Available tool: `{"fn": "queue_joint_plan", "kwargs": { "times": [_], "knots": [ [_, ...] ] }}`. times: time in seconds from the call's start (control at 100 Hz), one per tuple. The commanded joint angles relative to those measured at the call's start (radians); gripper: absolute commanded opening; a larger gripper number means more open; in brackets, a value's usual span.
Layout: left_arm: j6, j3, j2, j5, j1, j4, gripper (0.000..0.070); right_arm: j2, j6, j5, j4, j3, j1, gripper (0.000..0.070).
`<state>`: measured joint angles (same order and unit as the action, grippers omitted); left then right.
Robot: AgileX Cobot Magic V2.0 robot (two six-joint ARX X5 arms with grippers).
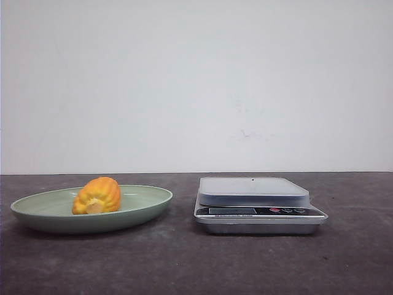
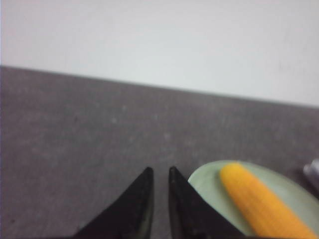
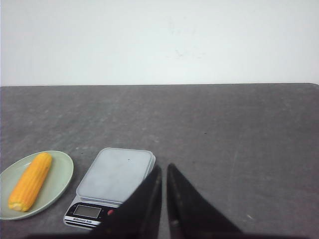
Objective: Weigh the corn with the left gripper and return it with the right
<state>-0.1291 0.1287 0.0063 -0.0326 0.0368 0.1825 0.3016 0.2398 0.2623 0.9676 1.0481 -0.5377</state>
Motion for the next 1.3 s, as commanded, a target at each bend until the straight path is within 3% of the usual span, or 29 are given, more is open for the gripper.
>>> {"fn": "queue_joint_plan", "kwargs": {
  "times": [0.0, 0.35, 0.47, 1.29],
  "knots": [
    [0.056, -0.009, -0.003, -0.003, -0.001, -0.023, 0.0019, 0.000, -0.005, 0.000, -0.009, 0.012, -0.008, 0.0012],
    [0.058, -0.115, -0.003, -0.024, -0.001, -0.051, 0.0019, 0.000, -0.005, 0.000, -0.009, 0.012, -0.008, 0.0012],
    [0.076, -0.115, -0.003, -0.021, -0.001, 0.005, 0.0018, 0.000, -0.005, 0.000, -0.010, 0.012, -0.008, 0.0012],
    [0.076, -0.115, -0.003, -0.021, 0.000, 0.003, 0.0019, 0.000, -0.011, 0.000, -0.010, 0.012, -0.008, 0.0012]
  ]
}}
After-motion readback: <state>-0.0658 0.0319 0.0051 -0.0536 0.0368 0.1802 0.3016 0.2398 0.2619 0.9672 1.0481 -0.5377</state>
